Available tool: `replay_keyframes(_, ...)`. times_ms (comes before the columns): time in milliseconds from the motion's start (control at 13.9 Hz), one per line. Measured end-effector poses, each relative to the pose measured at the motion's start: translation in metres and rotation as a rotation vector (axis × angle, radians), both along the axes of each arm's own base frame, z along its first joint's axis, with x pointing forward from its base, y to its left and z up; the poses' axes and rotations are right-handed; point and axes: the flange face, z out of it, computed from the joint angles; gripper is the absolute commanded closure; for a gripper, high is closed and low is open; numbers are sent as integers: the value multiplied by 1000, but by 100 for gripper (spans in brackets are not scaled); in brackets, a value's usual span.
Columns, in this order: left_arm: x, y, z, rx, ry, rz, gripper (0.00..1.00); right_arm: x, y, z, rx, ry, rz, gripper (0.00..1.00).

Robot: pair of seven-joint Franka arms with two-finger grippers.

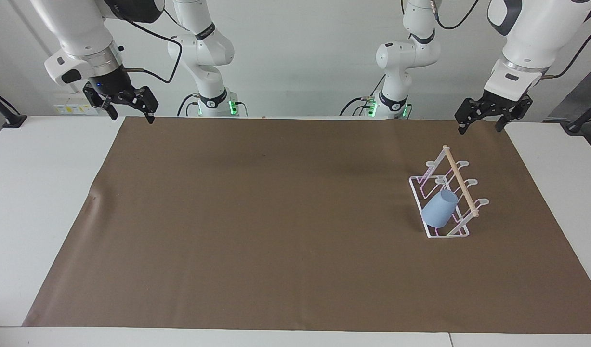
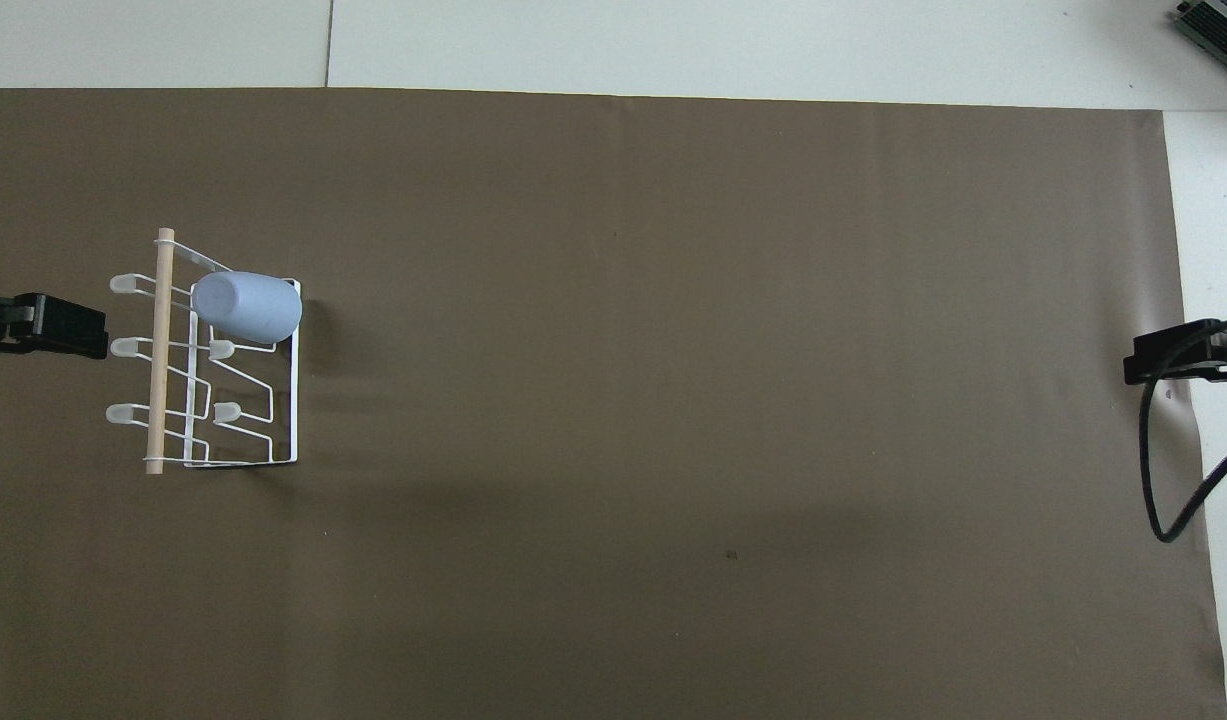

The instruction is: Hang cup on cup holder

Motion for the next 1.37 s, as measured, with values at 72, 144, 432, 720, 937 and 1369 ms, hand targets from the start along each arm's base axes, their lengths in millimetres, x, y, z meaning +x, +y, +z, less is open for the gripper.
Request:
replay_keyframes(72, 0, 0, 0, 0, 2, -4, 0, 0, 0, 0, 0, 0, 0, 0)
replay_keyframes(144, -1, -1, 0, 0, 5, -15, 0, 0, 0, 0, 0, 0, 0, 0)
replay_keyframes(432, -3, -1, -7, -26, 26, -49, 0, 0, 0, 0, 0, 0, 0, 0)
replay_keyframes(720, -5, -4, -2, -72, 17, -36, 0, 0, 0, 0, 0, 0, 0, 0)
replay_keyframes(937, -10, -8, 8, -101, 16, -33, 0, 0, 0, 0, 0, 0, 0, 0)
replay_keyframes(1369, -15, -8, 10, -79, 31, -33, 0, 0, 0, 0, 0, 0, 0, 0)
